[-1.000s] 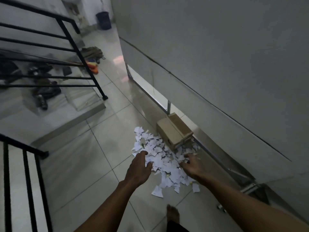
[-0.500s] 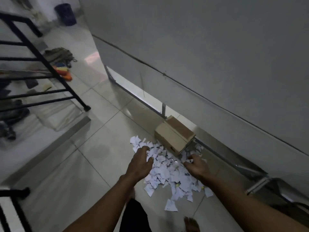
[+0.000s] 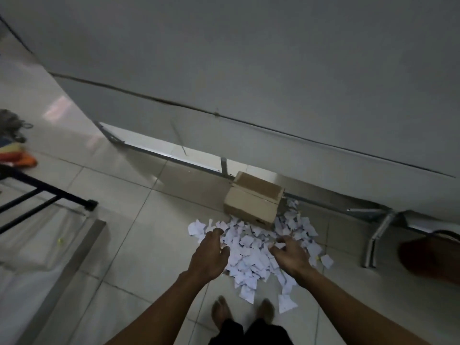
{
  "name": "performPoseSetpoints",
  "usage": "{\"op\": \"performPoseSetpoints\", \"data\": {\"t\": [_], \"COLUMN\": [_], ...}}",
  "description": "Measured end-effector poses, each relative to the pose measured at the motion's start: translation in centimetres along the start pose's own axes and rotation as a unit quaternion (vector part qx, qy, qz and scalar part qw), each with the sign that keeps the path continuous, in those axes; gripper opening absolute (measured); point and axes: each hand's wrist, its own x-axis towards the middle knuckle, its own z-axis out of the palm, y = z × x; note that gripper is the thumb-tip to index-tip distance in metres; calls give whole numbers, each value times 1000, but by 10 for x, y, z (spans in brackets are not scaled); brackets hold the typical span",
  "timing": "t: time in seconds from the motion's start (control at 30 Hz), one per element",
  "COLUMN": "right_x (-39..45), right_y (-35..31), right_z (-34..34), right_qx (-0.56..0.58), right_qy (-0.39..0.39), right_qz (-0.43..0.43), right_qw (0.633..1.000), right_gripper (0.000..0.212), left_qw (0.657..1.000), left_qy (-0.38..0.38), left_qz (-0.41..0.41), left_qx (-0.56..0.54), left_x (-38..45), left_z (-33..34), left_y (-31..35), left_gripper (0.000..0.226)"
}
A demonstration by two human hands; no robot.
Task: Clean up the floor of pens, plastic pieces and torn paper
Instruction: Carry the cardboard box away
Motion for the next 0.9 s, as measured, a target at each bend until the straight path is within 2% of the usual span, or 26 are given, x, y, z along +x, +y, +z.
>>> {"op": "performPoseSetpoints", "data": {"t": [0.23,0.5,0.7,0.9], "right_x": [50,124,226,352], "right_y": [12,49,95,139], "right_z": [21,47,93,151], "right_qx": [44,56,61,6], "right_qy": [-3,6,32,76], "right_qz": [56,77,98,54], "right_qw": [997,995,993,996], "right_gripper": [39,38,39,52], "left_qw": [998,995,996,999], "left_qy": [-31,-63,-63,-18], "left_qz": [-27,-72,-58,-30], "left_qx": [-39,-18,-15,6], "left_x": [53,116,211,325], "left_z": [27,78,132,194], "left_y": [-31,-99,-160,-220], "left_gripper": [44,47,45,55]}}
